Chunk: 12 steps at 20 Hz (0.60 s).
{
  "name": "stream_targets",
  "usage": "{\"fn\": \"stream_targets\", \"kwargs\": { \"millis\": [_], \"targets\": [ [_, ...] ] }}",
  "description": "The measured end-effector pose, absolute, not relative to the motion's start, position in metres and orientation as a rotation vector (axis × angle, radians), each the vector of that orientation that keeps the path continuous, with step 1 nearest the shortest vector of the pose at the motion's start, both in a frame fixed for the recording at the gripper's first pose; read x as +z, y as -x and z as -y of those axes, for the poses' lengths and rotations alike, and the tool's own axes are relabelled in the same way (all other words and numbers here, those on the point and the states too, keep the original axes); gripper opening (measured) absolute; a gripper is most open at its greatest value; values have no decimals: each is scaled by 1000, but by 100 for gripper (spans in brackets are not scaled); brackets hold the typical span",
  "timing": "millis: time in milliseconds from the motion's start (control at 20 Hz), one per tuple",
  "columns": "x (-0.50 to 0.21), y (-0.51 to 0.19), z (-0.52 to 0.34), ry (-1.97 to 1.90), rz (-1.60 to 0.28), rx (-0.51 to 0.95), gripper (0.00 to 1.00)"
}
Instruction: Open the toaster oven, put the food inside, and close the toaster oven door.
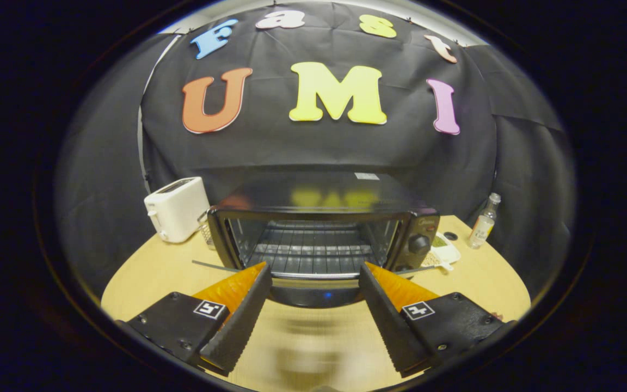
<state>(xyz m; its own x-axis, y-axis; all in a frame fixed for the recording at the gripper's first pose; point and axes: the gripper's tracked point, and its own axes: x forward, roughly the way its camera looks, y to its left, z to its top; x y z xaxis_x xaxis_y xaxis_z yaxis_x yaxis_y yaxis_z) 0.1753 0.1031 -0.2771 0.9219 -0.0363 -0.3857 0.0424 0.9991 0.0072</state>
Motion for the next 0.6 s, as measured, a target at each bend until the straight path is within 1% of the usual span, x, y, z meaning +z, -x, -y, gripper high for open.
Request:
{"fn": "stream_targets", "kwargs": {
  "millis": [400, 600],
  "targets": [
    [-315, -140, -106, -18, -466, -46, 100],
    [-324, -135, -106, -1, -486, -43, 100]
  ]
}}
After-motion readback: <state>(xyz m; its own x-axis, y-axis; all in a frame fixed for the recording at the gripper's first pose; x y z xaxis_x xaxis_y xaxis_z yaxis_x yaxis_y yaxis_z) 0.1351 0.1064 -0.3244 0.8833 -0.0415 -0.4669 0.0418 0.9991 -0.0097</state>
